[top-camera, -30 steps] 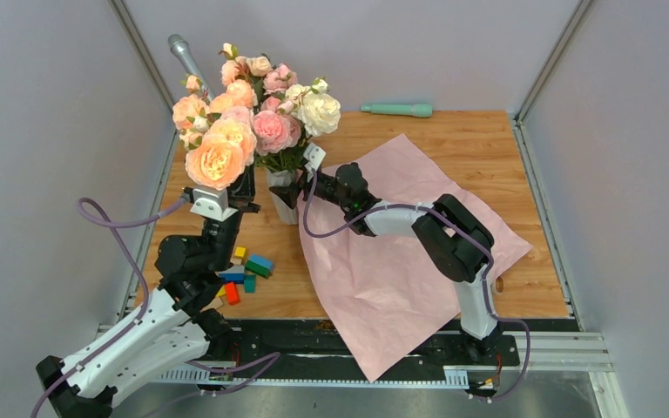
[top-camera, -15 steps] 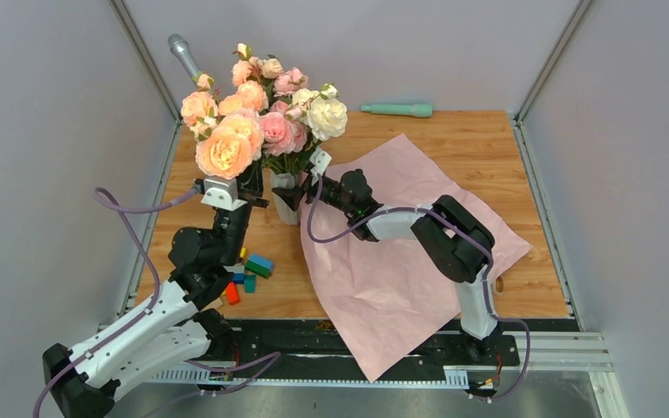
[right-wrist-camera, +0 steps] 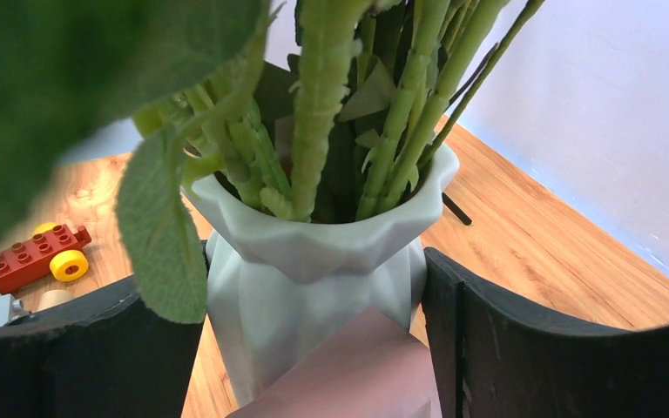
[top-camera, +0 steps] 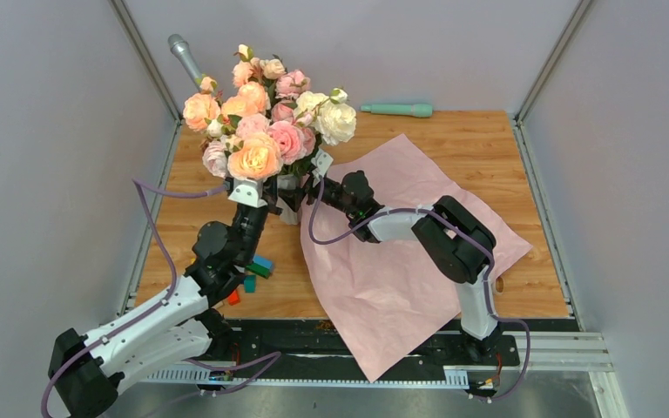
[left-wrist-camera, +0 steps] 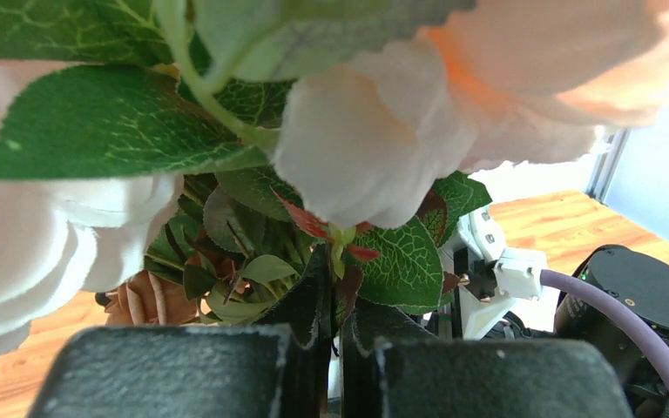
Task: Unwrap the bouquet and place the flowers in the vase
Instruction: Insert the fake flower into the vase.
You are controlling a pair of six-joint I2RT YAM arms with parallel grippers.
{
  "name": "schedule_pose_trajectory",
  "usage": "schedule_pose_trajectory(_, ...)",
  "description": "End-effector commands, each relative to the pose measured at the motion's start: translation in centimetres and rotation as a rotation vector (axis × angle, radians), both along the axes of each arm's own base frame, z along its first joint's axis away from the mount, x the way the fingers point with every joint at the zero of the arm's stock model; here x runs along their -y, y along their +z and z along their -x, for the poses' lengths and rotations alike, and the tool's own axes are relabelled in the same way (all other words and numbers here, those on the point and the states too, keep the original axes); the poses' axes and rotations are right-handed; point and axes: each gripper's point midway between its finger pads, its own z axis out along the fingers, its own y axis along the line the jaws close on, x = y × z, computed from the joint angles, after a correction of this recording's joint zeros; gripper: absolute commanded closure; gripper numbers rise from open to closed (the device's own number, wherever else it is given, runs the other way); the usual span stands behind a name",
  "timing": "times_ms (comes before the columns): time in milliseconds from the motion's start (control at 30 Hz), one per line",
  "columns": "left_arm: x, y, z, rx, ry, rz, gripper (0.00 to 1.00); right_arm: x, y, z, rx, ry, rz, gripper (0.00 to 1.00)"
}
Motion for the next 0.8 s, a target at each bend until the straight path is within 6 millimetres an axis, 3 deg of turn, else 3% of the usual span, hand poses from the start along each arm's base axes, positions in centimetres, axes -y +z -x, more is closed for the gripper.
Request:
schedule_pose_trajectory(0,0.5,-5.3,-0.9,-0.138,0.020,-0.069,1.00,-0.4,-3.2,1.7,-0.103,0.049,0.072,0.65)
schedule_pose_trajectory(133,0.9,-6.7,-1.5,-0.168,0.030,-0.100,1.00,-0.4,-3.2,1.6,-0.102,0.047,0.072,0.65)
schedule_pose_trajectory(433,0.6,-6.7,-1.8,-0.175,0.054,-0.121,0.99,-0.6,-2.9,1.5,-0.099,0.049,0.074,0.65)
schedule_pose_trajectory(767,-1.1,-3.3,0.5,-0.150,0.024,-0.012,0.54,-0.6,-2.8,1.2,-0.105,0.029,0.076,0.59)
